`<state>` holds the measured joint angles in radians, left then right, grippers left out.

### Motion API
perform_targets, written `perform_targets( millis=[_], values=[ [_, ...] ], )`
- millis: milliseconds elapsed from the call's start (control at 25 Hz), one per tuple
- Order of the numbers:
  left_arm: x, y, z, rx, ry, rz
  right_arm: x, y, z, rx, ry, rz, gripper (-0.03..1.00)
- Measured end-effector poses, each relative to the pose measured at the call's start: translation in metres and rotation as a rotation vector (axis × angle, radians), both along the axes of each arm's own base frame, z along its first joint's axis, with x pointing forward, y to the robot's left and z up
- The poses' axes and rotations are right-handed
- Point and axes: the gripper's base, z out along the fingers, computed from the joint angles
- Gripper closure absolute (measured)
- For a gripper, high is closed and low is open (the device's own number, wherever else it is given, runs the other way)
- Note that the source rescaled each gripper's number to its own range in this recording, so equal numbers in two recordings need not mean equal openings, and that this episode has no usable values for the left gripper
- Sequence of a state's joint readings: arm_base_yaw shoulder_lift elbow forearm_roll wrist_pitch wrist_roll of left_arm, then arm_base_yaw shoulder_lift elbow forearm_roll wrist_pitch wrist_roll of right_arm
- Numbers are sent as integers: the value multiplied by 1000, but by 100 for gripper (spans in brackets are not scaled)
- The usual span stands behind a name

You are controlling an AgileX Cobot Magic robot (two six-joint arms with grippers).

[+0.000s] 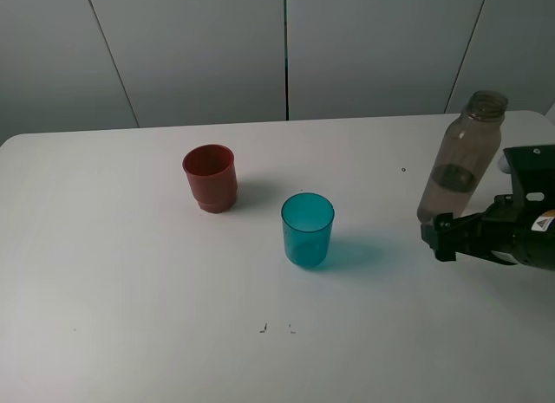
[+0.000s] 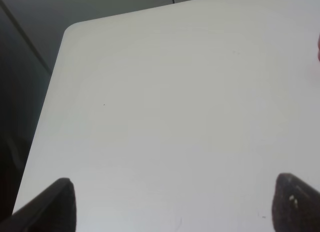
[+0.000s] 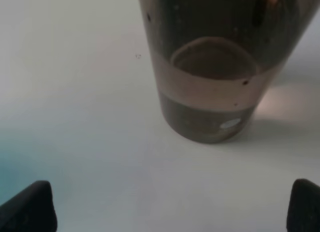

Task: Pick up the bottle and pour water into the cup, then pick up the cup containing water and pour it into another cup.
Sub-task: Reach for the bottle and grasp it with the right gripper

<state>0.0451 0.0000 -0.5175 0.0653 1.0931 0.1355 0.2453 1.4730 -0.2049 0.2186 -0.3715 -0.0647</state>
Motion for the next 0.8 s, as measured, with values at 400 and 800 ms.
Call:
perform_targets(
  millis=[400, 800],
  values=[
    [0, 0, 0, 0, 0, 0, 1, -4, 5, -5, -172, -20, -3],
    [0, 0, 0, 2, 0, -1, 0, -4, 4, -6, -172, -18, -3]
  ],
)
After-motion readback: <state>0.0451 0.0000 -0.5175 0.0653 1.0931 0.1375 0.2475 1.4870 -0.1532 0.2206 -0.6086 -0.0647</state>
